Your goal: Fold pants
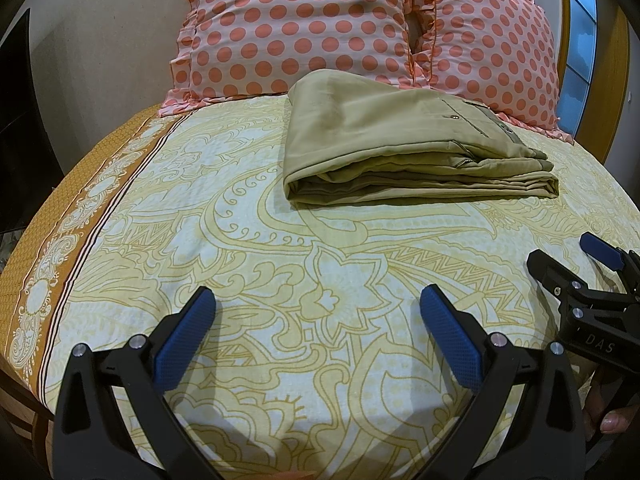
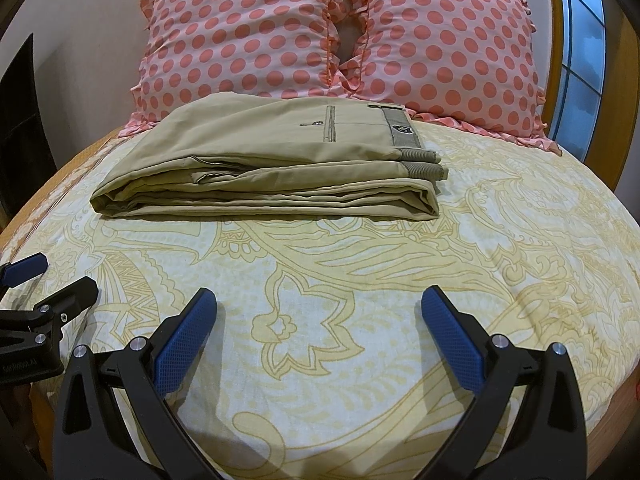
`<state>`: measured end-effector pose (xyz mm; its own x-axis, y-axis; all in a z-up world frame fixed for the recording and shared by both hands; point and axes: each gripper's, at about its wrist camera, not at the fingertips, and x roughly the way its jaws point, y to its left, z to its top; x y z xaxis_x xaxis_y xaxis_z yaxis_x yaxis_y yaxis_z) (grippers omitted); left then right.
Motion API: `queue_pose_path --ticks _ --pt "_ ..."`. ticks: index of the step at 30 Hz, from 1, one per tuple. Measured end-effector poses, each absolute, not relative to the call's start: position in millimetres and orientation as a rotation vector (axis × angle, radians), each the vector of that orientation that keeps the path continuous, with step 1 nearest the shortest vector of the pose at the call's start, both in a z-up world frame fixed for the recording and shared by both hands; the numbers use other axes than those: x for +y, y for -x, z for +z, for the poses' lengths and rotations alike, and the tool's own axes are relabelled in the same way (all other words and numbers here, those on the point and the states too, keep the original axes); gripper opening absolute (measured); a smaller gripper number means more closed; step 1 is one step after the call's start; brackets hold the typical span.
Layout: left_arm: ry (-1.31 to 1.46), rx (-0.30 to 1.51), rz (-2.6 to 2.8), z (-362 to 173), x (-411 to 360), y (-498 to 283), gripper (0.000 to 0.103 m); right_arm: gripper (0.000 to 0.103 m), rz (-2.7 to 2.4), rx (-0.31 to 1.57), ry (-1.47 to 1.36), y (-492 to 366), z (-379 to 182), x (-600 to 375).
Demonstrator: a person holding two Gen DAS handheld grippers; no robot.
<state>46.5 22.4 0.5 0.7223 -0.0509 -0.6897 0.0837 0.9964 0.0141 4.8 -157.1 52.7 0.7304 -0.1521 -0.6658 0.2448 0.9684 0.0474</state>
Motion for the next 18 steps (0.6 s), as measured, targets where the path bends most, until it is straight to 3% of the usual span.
queue_pose_path --ticks 18 --pt "-0.047 0.761 -0.077 0.4 23.1 -47.3 0.101 0.102 -0.224 0.72 -0.137 -5.5 52.8 -155.6"
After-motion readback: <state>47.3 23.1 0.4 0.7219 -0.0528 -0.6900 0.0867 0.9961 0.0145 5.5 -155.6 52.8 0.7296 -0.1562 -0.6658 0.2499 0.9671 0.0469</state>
